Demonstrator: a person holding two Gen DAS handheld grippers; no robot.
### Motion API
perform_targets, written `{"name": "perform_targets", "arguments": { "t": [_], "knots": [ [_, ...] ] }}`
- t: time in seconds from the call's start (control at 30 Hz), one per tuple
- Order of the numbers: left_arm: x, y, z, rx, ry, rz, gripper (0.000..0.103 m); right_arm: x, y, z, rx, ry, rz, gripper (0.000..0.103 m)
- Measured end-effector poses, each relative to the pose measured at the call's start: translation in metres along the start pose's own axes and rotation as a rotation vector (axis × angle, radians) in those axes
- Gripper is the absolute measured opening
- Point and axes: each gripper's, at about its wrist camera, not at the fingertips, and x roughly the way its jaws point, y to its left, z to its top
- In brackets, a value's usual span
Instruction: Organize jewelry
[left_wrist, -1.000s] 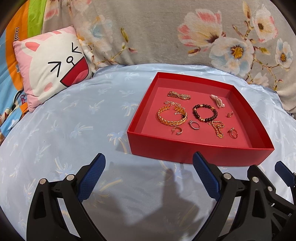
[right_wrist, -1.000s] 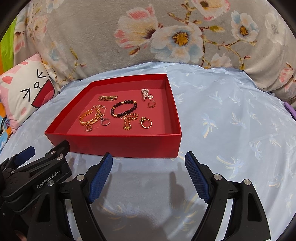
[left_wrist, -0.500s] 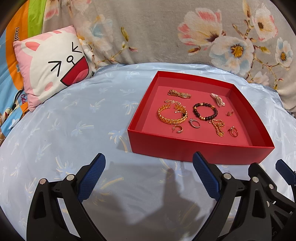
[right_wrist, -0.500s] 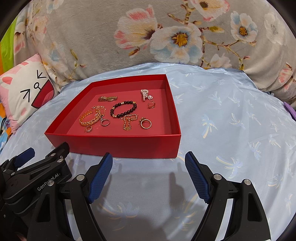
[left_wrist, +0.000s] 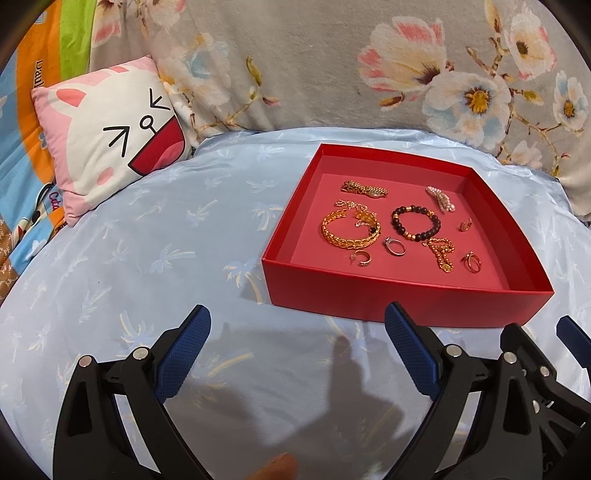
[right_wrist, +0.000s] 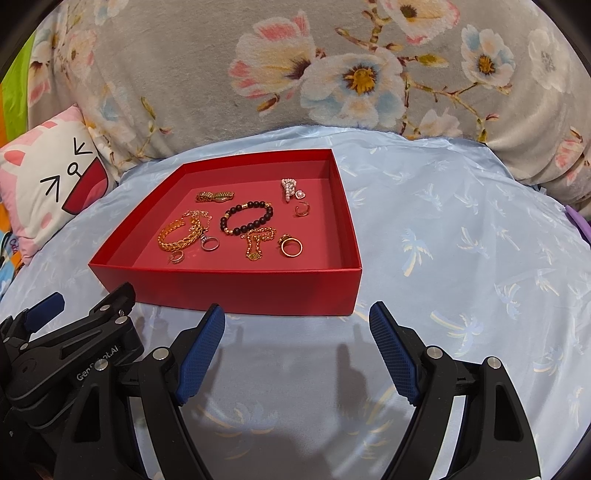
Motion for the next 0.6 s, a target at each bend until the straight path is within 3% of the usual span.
{"name": "perform_targets", "arguments": {
  "t": [0.6],
  "knots": [
    [-0.002,0.0009,0.0027,0.005,-0.003,-0.003,0.091,-0.0007,-0.0019,0.0001,0.001,-0.003,-0.001,0.079]
  ]
}}
